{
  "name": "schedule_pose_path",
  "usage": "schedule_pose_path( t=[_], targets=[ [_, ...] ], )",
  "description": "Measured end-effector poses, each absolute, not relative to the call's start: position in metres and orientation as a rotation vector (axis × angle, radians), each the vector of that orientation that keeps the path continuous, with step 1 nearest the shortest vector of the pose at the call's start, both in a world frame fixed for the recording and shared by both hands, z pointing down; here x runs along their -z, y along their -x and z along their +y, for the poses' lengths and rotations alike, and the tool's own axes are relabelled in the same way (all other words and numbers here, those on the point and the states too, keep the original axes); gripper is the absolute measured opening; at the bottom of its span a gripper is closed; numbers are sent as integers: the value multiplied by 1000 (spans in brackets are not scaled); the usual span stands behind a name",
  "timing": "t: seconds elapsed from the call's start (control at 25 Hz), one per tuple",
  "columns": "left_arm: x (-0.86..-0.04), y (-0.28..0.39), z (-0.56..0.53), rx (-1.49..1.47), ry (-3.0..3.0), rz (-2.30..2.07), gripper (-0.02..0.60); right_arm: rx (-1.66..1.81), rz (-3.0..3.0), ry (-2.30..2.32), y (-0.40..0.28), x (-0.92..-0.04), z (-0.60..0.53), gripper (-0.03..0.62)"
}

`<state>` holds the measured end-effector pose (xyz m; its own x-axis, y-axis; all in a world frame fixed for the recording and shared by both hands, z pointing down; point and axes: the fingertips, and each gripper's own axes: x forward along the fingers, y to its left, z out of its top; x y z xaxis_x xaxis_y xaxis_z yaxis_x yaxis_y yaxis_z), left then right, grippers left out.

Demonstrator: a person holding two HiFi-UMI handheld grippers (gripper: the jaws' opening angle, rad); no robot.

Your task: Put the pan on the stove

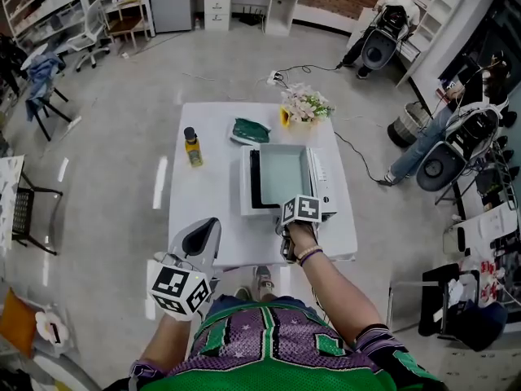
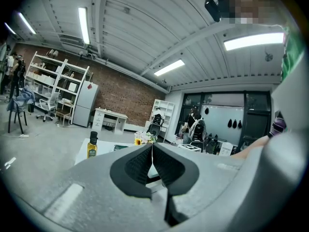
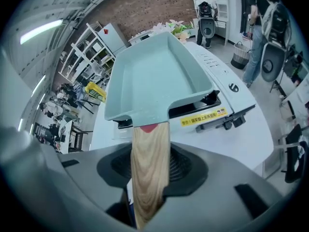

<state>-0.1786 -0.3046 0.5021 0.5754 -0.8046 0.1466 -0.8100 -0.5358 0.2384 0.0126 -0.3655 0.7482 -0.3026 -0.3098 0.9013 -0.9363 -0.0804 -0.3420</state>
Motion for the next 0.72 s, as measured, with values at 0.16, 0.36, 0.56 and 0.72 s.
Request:
schedule_pose_path(
  t=[0.16,0.36,0.56,0.72],
  targets=[
    [-498,183,-301,-18,-2530,-1337,18,-1407,-1601,-1382,-13,-743,-366,157],
    [-495,188,-301,0,-2532,-1347,18,-1373,-1606,-1430,-19,-733,-377,177],
    [-492,192,-301,8,-2530,-1353,18,-1319,-1658,-1524,-25,-707,-393,189],
    [-488,190,-302,19,-2540,-1354,18,-1272,-1705,-1588,-34,-692,-408,189]
  ],
)
